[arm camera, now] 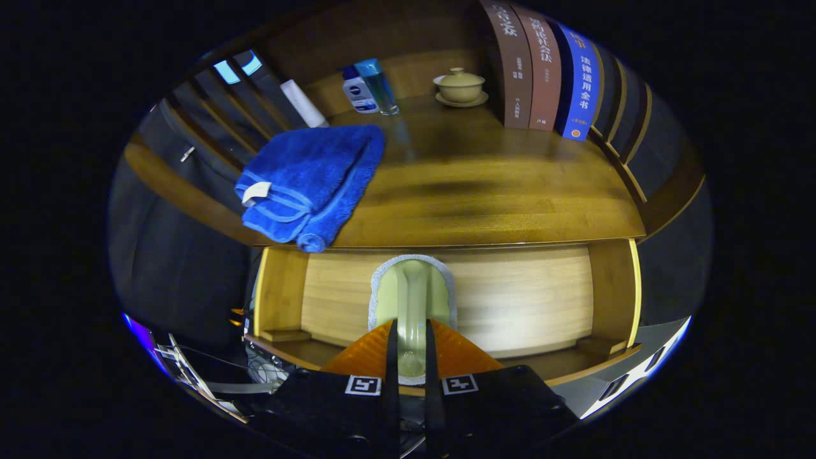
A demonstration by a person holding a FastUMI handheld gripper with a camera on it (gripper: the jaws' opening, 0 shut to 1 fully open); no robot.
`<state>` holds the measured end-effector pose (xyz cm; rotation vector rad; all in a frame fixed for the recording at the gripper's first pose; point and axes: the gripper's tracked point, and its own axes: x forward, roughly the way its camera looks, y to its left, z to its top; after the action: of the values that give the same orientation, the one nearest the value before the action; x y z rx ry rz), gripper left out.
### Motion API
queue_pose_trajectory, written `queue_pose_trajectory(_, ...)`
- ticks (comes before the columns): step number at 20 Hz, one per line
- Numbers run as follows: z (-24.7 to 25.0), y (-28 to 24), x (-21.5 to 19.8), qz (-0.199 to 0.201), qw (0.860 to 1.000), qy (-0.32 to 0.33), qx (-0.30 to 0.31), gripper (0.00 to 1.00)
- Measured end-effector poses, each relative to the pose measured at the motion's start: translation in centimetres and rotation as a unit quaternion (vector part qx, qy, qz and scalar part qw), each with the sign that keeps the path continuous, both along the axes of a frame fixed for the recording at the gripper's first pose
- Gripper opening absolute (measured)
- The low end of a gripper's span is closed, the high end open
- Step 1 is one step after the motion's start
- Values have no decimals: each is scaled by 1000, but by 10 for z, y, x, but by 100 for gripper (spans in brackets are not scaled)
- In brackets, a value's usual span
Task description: Pull open the drawer, take out the items inside it, and place them on the countertop above the cabinet.
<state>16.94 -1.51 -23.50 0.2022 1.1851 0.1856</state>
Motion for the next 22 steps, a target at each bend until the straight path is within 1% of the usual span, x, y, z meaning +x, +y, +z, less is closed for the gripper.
queue_pose_trajectory(2, 17, -1, 2, 6, 1000, -12, 1, 20)
queue_pose_trajectory(5, 34, -6, 25, -2, 999, -44, -8, 20)
queue_pose_trajectory(10, 19, -22, 87, -29, 995, -82, -48, 20)
queue_pose_trajectory(13, 4, -22, 117, -43, 995, -77, -51, 20)
queue_pose_trajectory(14, 1, -22, 127, -40, 995, -72, -54, 20)
queue_pose_trajectory(17, -9, -33, 155, -31, 993, -71, -89, 20)
queue_pose_trajectory(20, -13, -31, 176, -44, 993, -70, -82, 20)
queue_pose_trajectory(22, -15, -33, 185, -43, 993, -69, -85, 20)
